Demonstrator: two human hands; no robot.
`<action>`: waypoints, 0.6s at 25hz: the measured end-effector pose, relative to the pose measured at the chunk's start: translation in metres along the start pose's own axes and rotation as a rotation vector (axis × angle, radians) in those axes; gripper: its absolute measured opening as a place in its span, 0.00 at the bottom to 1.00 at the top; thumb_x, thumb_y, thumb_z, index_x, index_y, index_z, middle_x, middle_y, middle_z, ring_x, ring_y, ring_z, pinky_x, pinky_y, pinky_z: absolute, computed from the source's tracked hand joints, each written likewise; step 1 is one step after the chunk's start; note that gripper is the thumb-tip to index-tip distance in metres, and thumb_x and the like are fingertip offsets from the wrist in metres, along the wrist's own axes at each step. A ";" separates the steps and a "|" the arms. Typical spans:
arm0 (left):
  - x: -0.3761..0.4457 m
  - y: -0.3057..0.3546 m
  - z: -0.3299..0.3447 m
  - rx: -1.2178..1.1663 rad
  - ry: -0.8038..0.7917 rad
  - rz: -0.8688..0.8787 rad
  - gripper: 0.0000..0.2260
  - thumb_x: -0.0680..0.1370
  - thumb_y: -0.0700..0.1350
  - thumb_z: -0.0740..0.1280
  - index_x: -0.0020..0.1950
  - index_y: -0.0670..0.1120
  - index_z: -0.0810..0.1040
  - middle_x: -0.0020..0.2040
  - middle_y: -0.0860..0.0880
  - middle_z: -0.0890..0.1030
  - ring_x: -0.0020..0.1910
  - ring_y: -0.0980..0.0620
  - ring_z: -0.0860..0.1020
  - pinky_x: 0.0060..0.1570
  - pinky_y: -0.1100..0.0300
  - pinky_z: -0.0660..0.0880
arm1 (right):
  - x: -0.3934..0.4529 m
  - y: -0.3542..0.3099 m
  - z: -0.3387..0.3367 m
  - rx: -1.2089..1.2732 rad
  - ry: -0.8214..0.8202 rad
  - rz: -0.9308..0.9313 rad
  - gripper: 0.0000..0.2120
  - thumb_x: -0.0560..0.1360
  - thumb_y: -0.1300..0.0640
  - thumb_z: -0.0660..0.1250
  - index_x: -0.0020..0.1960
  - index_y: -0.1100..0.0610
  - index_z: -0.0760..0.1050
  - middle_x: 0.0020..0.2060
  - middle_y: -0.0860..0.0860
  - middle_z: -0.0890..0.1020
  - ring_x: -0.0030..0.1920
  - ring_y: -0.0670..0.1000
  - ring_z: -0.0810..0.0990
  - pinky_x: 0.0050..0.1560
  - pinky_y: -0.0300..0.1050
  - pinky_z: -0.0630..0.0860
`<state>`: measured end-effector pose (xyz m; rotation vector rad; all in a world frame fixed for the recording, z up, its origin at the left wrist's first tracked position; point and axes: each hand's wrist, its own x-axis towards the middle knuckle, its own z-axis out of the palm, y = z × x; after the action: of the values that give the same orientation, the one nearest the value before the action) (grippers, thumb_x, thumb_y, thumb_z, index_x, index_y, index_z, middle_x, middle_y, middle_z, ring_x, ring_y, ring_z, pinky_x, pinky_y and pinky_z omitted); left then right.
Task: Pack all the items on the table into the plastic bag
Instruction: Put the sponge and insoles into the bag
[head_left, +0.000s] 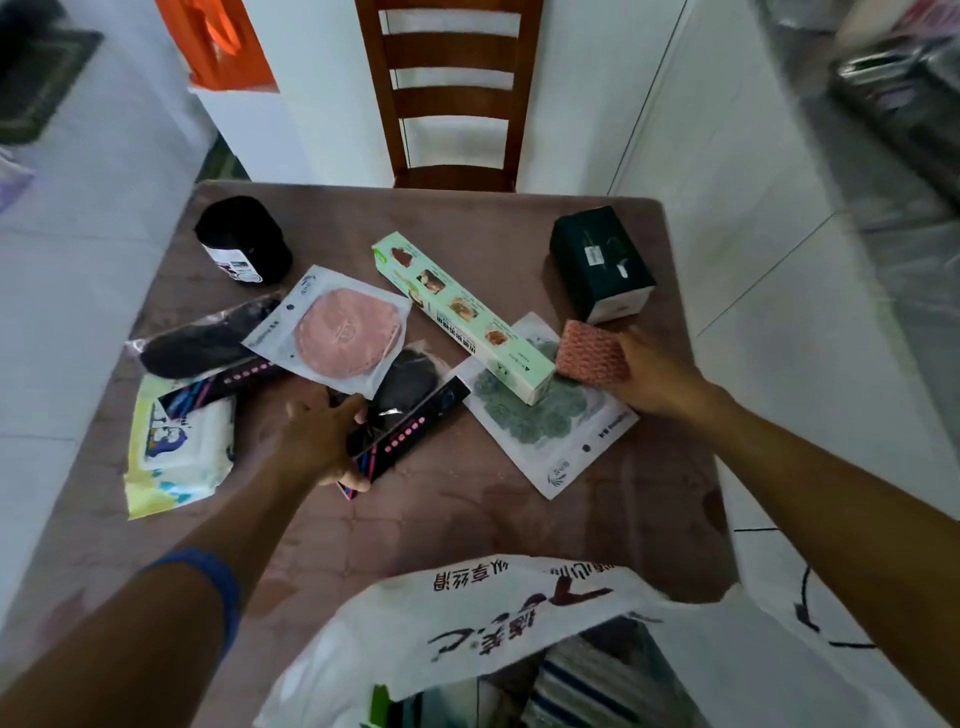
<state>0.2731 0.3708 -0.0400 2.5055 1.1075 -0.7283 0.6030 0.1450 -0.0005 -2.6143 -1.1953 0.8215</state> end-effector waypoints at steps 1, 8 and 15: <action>0.004 0.000 -0.001 0.006 -0.003 -0.005 0.39 0.50 0.58 0.81 0.57 0.54 0.68 0.54 0.44 0.69 0.55 0.39 0.69 0.49 0.50 0.73 | 0.014 0.012 0.006 0.002 -0.001 0.004 0.29 0.69 0.42 0.69 0.66 0.54 0.70 0.60 0.52 0.77 0.57 0.54 0.78 0.59 0.51 0.75; -0.002 -0.010 0.008 -0.059 0.016 -0.068 0.29 0.44 0.67 0.71 0.37 0.56 0.70 0.47 0.50 0.74 0.55 0.42 0.71 0.52 0.49 0.71 | -0.033 -0.008 0.010 0.254 -0.066 0.279 0.23 0.70 0.55 0.75 0.63 0.60 0.76 0.57 0.54 0.81 0.54 0.56 0.81 0.52 0.49 0.78; -0.077 -0.003 0.026 -0.766 0.257 -0.095 0.09 0.69 0.46 0.78 0.36 0.42 0.83 0.32 0.47 0.82 0.31 0.58 0.81 0.31 0.73 0.70 | -0.195 -0.068 -0.056 0.908 0.114 0.177 0.14 0.73 0.59 0.71 0.58 0.52 0.79 0.53 0.51 0.85 0.52 0.53 0.84 0.55 0.49 0.80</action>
<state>0.2180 0.3152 -0.0184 1.9153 1.2830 0.0326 0.4854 0.0516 0.1517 -1.9666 -0.3898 0.9348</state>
